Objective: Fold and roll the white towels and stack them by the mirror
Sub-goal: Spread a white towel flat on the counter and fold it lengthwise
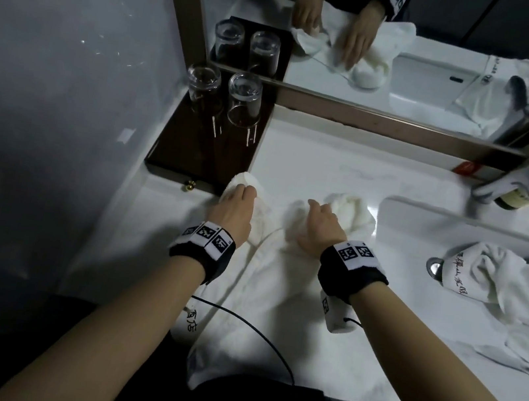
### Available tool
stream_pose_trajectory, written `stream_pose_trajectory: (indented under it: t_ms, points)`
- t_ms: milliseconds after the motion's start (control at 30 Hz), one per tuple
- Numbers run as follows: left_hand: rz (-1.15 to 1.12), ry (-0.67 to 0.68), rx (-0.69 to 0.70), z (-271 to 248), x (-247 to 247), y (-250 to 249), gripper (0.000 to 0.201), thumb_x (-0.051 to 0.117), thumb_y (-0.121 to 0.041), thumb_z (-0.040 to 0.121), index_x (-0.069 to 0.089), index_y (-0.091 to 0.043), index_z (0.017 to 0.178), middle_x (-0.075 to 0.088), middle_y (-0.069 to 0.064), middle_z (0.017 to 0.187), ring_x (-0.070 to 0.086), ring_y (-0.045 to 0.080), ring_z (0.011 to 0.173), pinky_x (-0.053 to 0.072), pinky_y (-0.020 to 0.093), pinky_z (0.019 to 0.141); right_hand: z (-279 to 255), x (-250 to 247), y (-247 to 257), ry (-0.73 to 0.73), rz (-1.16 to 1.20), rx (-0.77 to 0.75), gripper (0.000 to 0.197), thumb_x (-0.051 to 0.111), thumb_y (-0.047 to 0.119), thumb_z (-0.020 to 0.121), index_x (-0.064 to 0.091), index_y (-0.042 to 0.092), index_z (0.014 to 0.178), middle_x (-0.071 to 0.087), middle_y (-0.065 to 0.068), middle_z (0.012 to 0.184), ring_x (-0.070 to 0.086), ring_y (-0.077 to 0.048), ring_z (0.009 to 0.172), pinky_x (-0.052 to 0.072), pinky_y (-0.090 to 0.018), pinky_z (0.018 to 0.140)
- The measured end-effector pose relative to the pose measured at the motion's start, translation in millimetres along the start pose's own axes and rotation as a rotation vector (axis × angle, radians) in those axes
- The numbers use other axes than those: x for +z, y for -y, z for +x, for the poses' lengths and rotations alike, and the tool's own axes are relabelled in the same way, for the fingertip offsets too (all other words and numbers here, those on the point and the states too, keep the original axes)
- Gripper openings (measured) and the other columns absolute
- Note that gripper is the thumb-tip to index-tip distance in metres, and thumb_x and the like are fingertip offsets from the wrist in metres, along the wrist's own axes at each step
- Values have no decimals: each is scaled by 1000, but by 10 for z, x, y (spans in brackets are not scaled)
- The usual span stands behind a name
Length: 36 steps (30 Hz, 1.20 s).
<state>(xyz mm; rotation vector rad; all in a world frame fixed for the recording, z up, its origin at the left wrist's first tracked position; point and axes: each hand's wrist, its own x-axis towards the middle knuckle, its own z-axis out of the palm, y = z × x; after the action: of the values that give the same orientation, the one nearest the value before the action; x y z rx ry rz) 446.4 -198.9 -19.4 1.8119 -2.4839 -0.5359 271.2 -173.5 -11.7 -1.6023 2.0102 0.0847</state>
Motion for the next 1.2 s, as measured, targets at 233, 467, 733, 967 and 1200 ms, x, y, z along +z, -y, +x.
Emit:
stream_pose_trajectory:
  t_ms: [233, 467, 733, 967, 1200]
  points:
    - [-474, -41, -113, -68, -36, 174, 26, 38, 6, 89, 56, -7, 103, 58, 10, 111, 55, 25, 92, 43, 30, 79, 19, -166, 3, -91, 105, -142, 25, 49, 4, 85, 65, 9, 104, 65, -13, 110, 59, -29, 104, 45, -31, 86]
    - [-806, -276, -316, -133, -280, 363, 18, 36, 8, 90, 50, -2, 96, 53, 9, 90, 48, 19, 84, 33, 21, 67, -91, -288, 580, -86, 349, -553, 23, 57, -3, 79, 73, 13, 82, 68, -9, 93, 59, -19, 88, 41, -22, 78]
    - [-888, -256, -251, -316, -424, 551, 34, 46, 4, 88, 42, -25, 71, 45, -5, 61, 39, 7, 55, 33, 13, 48, -47, -205, 1196, -160, 430, -543, 10, 68, 14, 77, 66, 16, 87, 69, -1, 87, 61, -17, 85, 42, -26, 71]
    - [-921, -238, -249, -421, -547, 628, 15, 45, 2, 91, 58, -4, 93, 52, 2, 61, 44, 5, 56, 37, 18, 56, -20, -207, 1344, -164, 396, -572, 13, 74, 25, 74, 63, 18, 77, 67, 0, 81, 56, -13, 76, 41, -25, 68]
    - [-993, -143, -197, -443, -646, 602, 10, 48, -3, 87, 54, -6, 80, 48, 11, 72, 45, 19, 67, 35, 32, 62, 25, -207, 1365, -229, 379, -533, 23, 76, 30, 71, 60, 14, 76, 60, 1, 71, 55, -18, 69, 42, -29, 62]
